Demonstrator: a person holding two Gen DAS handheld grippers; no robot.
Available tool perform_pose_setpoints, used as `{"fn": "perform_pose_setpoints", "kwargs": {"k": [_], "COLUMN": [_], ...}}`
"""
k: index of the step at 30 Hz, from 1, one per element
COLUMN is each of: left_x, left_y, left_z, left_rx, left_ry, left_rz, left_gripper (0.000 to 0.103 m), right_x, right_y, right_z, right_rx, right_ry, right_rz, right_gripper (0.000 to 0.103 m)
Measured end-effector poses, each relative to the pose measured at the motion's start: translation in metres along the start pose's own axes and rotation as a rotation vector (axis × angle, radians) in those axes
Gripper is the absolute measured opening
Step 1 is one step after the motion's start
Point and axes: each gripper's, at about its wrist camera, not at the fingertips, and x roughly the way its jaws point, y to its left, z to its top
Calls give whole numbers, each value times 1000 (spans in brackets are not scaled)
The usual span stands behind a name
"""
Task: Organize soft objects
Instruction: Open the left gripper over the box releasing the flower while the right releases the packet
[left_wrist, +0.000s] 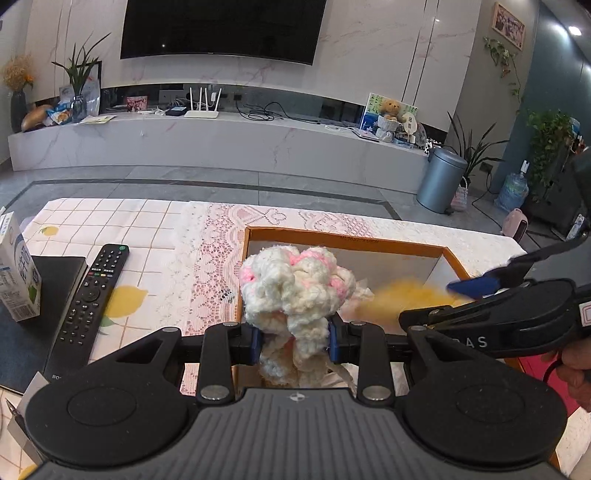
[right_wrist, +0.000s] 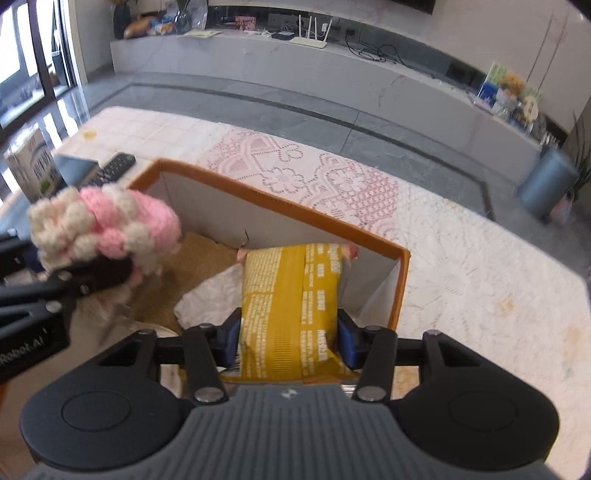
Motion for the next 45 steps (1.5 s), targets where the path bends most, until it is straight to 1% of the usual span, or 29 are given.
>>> {"fn": "perform_pose_setpoints", "kwargs": {"k": [1,2,5,11,12,14,15,16,18,19,22,25,27,29,30,32,33,34,36,37,38,39,41,42,43,45], "left_x": [-1,0,-3,-9,-8,-4,-1,3,9,12,16,17,18,22,23,24,24,24,22,21,19,16,9,6,3,-4], "left_y": [-1,-1,-7,-24,-28,-36,-38,-38,-34,-33,-38,-40,-39,-40,-38,-37,-38,-40,-44,-44,-46,-46,-46,-45,-43,-38], "left_z": [0,0,-1,-2,-3,-5,-5,-5,-6,-7,-10,-13,-14,-15,-15,-15,-15,-16,-17,-17,-17,-18,-16,-14,-11,-5], "left_rx": [-3,-6,-4,46,68,115,125,113,74,59,74,80,62,48,43,32,33,43,55,56,60,64,66,59,45,4], "left_ry": [3,6,7,-26,-32,-43,-37,-12,22,37,65,72,83,102,110,112,113,117,113,104,94,79,45,44,45,51], "left_rz": [-7,-13,-19,-51,-40,14,40,37,-23,-30,2,1,7,19,24,25,25,24,31,34,36,46,55,57,50,14], "left_gripper": [37,37,37,37,37,37,37,37,37,37,37,37,37,44,50,54,60,63,67,70,74,85,86,87,90,92], "right_x": [-4,-8,-20,-63,-70,-85,-92,-97,-103,-105,-106,-107,-107,-107,-108,-108,-108,-108,-108,-109,-110,-111,-114,-116,-119,-125], "right_y": [1,0,-5,-12,-12,-11,-9,-6,0,3,7,7,6,6,6,7,8,8,8,6,4,3,-1,-3,-4,-6], "right_z": [0,1,3,3,2,-2,-5,-8,-14,-17,-23,-24,-25,-26,-26,-28,-28,-29,-29,-30,-30,-31,-32,-33,-35,-38], "right_rx": [-16,-33,-57,-63,-56,-40,-36,-41,-75,-93,-118,-108,-103,-95,-94,-96,-100,-105,-118,-115,-107,-96,-77,-71,-70,-69], "right_ry": [-9,-15,-11,-33,-40,-61,-71,-72,-51,-50,-37,-31,-25,-24,-21,-15,-12,-8,-2,-1,0,-1,-5,-6,-6,-8], "right_rz": [-23,-39,-55,-95,-99,-98,-93,-84,-64,-59,-68,-66,-60,-54,-52,-55,-58,-61,-78,-88,-92,-89,-79,-79,-78,-80], "right_gripper": [71,76,76,77,78,82,82,82,82,82,81,81,81,81,81,81,80,80,76,72,72,72,72,72,72,72]}}
